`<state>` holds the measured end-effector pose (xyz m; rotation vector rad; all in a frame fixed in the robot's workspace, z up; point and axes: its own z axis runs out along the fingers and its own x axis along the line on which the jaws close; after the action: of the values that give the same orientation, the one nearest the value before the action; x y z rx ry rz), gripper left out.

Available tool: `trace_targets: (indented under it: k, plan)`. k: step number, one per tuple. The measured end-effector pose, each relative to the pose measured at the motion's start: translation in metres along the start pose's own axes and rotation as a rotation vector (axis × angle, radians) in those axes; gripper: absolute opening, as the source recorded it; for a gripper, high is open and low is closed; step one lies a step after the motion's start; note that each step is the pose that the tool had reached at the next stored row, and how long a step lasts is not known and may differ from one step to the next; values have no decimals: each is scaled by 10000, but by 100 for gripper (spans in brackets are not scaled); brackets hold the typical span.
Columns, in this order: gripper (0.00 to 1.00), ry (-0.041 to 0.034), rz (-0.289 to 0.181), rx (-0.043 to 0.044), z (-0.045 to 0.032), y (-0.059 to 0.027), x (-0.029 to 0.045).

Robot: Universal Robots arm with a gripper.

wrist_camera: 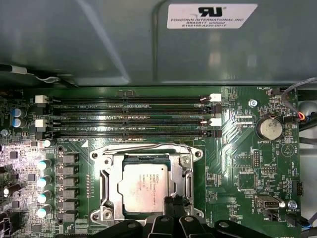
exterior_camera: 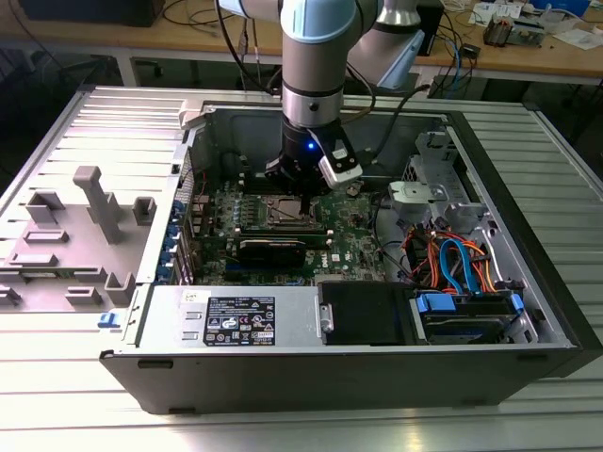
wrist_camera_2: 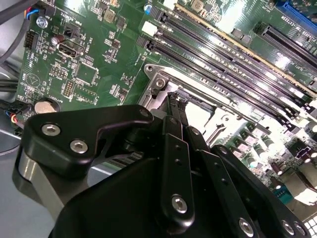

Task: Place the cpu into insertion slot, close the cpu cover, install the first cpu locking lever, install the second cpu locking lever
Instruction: 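Install the second cpu locking lever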

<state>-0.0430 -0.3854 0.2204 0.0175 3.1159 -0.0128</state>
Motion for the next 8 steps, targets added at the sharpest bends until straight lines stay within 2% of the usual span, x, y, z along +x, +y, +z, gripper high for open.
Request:
trace_targets:
  k: [6, 8]
  plan:
    - [11, 0, -1, 0, -1, -62, -1]
    - [11, 9, 1, 2, -31, -69, -1]
